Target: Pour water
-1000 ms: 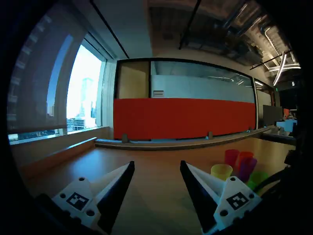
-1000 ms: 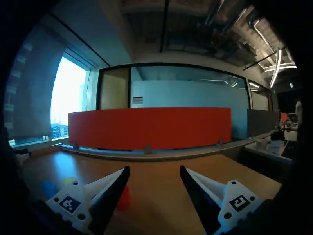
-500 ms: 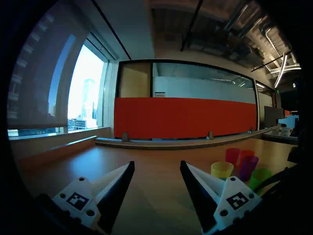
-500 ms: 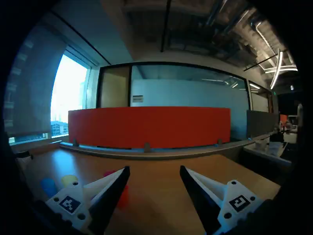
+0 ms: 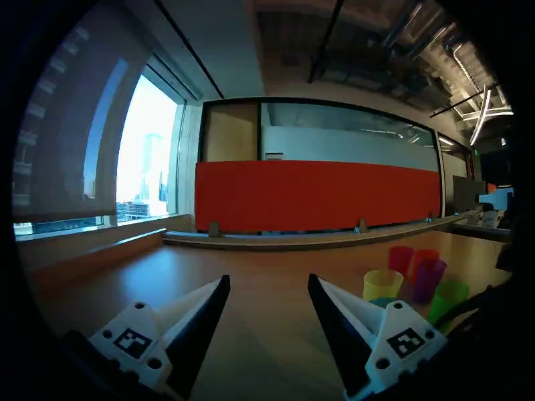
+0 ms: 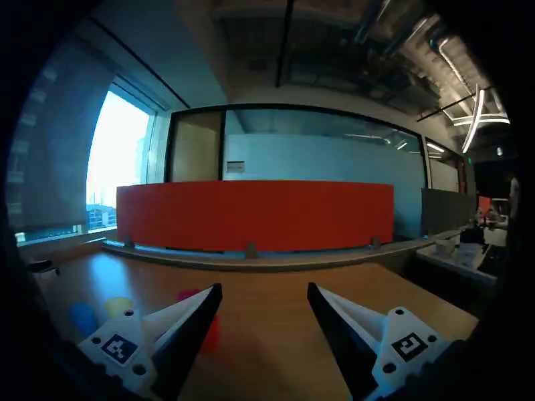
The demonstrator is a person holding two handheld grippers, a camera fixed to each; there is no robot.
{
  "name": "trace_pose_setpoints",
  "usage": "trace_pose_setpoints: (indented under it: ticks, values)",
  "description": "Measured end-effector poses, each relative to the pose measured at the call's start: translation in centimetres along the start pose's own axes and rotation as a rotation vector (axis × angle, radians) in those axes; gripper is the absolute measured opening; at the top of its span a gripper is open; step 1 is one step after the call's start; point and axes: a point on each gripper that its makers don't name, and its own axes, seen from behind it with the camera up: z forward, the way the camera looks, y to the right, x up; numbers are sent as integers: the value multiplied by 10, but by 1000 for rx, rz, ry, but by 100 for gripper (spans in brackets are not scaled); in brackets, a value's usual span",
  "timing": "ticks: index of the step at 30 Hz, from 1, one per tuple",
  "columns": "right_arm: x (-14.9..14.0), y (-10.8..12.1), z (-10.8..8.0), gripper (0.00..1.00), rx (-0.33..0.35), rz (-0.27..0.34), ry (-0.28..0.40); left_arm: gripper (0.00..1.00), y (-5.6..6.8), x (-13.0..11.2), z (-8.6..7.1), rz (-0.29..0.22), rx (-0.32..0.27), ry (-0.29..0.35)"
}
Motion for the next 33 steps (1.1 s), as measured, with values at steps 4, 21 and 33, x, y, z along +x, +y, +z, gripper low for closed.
trace_pose_setpoints:
  ticks: [4,21,33]
  values:
    - [2,0,0,99,0,5,4,86,0,-3,1,0,3,-13]
    - [5,0,-3,99,3,-4,14,86,-1,-3,1,3,6,-18]
    - [5,7,-11,99,-3,-9,40,86,-1,-3,1,4,7,-19]
